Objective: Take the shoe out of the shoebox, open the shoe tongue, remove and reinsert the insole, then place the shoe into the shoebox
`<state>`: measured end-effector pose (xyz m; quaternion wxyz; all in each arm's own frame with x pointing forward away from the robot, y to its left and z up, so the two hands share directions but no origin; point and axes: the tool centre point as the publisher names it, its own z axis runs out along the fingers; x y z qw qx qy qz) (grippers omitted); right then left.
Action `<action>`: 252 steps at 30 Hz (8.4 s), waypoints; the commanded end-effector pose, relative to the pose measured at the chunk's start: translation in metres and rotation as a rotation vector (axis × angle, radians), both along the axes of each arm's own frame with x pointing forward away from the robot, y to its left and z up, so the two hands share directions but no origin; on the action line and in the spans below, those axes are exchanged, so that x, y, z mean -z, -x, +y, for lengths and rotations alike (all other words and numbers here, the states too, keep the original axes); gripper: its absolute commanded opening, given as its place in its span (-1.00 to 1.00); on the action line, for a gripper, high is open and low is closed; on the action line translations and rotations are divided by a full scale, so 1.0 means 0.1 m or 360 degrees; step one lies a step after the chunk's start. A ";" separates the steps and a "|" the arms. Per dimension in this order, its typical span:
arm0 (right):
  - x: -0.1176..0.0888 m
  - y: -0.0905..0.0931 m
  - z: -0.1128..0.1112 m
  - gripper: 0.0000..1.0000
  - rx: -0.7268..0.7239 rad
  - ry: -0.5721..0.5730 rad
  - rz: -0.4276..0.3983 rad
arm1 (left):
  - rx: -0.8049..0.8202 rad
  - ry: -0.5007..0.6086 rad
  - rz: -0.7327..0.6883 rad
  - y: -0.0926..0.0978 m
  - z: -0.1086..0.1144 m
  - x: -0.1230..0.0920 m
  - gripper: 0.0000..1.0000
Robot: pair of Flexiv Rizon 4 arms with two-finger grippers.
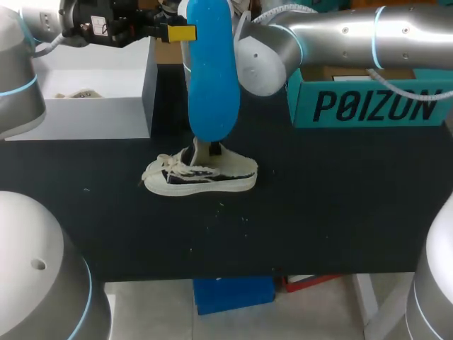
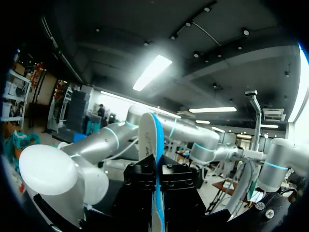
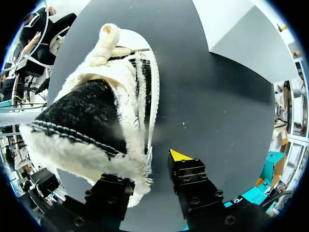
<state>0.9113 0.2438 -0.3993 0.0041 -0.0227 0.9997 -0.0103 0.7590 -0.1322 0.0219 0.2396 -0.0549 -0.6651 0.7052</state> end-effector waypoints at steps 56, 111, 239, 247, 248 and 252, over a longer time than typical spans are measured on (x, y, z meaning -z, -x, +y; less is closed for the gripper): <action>-0.66 0.01 -0.64 -1.00 0.2956 0.0042 0.0236 | -0.0003 -0.0004 -0.0001 0.01 0.00 0.00 -1.00; 0.06 0.37 -0.71 -1.00 0.2925 -0.0021 0.0207 | -0.0003 -0.0004 -0.0001 0.01 0.00 0.00 -1.00; -1.46 0.31 -0.97 1.00 0.2271 -0.1761 0.1386 | -0.0205 0.0091 -0.2431 1.69 0.41 1.38 -1.00; -1.46 0.31 -0.97 1.00 0.2271 -0.1761 0.1386 | -0.0219 -0.0020 -0.2721 1.89 0.49 1.84 -1.00; -1.46 0.31 -0.97 1.00 0.2271 -0.1761 0.1386 | -0.0219 -0.0020 -0.2721 1.89 0.49 1.84 -1.00; -1.46 0.31 -0.97 1.00 0.2271 -0.1761 0.1386 | -0.0219 -0.0020 -0.2721 1.89 0.49 1.84 -1.00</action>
